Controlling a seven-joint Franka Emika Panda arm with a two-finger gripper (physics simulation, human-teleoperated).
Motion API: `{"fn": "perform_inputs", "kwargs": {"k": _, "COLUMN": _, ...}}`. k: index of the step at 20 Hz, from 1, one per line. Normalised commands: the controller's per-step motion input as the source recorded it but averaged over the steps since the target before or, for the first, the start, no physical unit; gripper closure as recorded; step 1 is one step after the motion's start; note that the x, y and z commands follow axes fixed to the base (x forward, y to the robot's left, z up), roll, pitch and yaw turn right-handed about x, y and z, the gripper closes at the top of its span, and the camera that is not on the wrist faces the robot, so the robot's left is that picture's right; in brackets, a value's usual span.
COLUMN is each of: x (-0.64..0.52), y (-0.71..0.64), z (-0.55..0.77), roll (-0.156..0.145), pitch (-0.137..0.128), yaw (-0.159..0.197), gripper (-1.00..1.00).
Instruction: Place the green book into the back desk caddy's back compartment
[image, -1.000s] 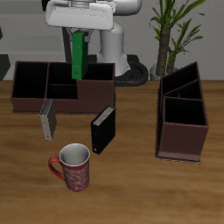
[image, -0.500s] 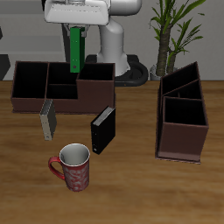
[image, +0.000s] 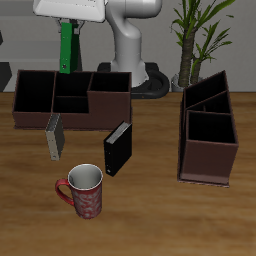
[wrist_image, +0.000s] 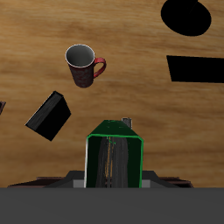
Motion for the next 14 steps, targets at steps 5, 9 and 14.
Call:
{"fn": "perform_inputs", "kwargs": {"k": 5, "x": -0.11, "y": -0.34, "z": 0.07, "roll": -0.015, "pitch": 0.020, "yaw": 0.024, "gripper": 1.00}}
{"fn": "perform_inputs", "kwargs": {"k": 9, "x": -0.12, "y": -0.18, "z": -0.03, "roll": 0.054, "pitch": 0.015, "yaw": 0.035, "gripper": 1.00}}
{"fn": "perform_inputs", "kwargs": {"k": 14, "x": -0.06, "y": -0.37, "z": -0.05, "roll": 0.019, "pitch": 0.029, "yaw": -0.017, "gripper": 1.00}}
